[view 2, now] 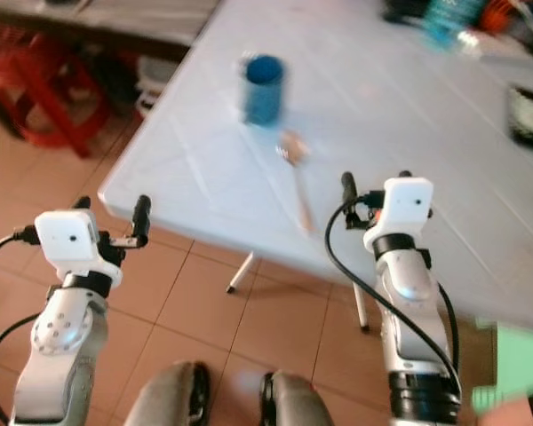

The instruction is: Setting the table

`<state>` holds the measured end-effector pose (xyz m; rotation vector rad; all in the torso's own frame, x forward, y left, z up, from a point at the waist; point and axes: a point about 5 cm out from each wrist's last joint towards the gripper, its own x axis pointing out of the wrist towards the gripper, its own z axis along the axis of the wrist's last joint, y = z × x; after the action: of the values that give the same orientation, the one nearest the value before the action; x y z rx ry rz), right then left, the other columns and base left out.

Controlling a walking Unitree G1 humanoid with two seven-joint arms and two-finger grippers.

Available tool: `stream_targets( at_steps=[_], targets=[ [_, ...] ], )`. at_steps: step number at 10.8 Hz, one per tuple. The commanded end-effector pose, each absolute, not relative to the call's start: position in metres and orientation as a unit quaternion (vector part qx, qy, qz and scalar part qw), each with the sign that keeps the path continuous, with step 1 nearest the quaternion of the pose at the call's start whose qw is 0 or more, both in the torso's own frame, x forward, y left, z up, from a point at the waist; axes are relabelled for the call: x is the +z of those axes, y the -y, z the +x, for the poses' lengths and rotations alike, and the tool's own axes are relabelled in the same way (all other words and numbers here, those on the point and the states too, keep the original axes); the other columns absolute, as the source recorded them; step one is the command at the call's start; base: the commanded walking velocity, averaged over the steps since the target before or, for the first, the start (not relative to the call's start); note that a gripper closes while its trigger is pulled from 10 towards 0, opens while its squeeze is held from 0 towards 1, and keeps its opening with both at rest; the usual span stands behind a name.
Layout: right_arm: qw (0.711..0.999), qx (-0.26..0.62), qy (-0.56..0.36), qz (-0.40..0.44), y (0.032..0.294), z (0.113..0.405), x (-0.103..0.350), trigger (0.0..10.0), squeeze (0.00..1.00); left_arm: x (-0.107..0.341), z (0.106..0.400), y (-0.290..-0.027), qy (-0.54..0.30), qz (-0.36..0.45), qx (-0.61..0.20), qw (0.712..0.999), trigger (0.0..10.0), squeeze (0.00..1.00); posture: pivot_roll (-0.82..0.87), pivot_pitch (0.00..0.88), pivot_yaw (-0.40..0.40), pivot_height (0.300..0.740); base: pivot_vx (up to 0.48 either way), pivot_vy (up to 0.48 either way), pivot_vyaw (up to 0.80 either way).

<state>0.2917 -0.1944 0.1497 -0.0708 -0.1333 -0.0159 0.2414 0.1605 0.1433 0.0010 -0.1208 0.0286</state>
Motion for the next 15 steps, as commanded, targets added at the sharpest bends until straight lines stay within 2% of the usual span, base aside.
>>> stream_targets(
  at_steps=[1,3,7,10,15],
  targets=[
    [0.997,-0.007,0.066,-0.037,0.194,0.292,0.149,10.0,0.0,0.142,0.24,-0.163,0.057,-0.001,0.02,0.998,10.0,0.0,0.04,0.24,-0.046,0.74,0.36,0.0,0.0],
    [0.995,0.041,0.064,-0.071,0.185,0.295,0.151,10.0,0.0,0.143,0.24,-0.167,0.061,0.004,0.043,0.997,10.0,0.0,0.04,0.24,-0.046,0.74,0.0,0.0,0.0],
    [0.994,0.071,0.049,-0.061,0.172,0.291,0.144,10.0,0.0,0.143,0.238,-0.171,0.061,0.003,0.051,0.997,10.0,0.0,0.05,0.25,-0.049,0.74,0.0,0.0,0.0],
    [0.985,0.163,0.029,-0.047,0.138,0.285,0.143,10.0,0.0,0.143,0.238,-0.171,0.059,0.006,0.049,0.997,10.0,0.0,0.05,0.25,-0.046,0.74,0.0,0.0,0.0],
    [0.992,0.111,-0.033,-0.041,0.153,0.282,0.128,10.0,0.0,0.141,0.239,-0.166,0.056,-0.003,0.031,0.998,10.0,0.0,0.04,0.248,-0.041,0.74,0.0,0.0,0.0]
  ],
)
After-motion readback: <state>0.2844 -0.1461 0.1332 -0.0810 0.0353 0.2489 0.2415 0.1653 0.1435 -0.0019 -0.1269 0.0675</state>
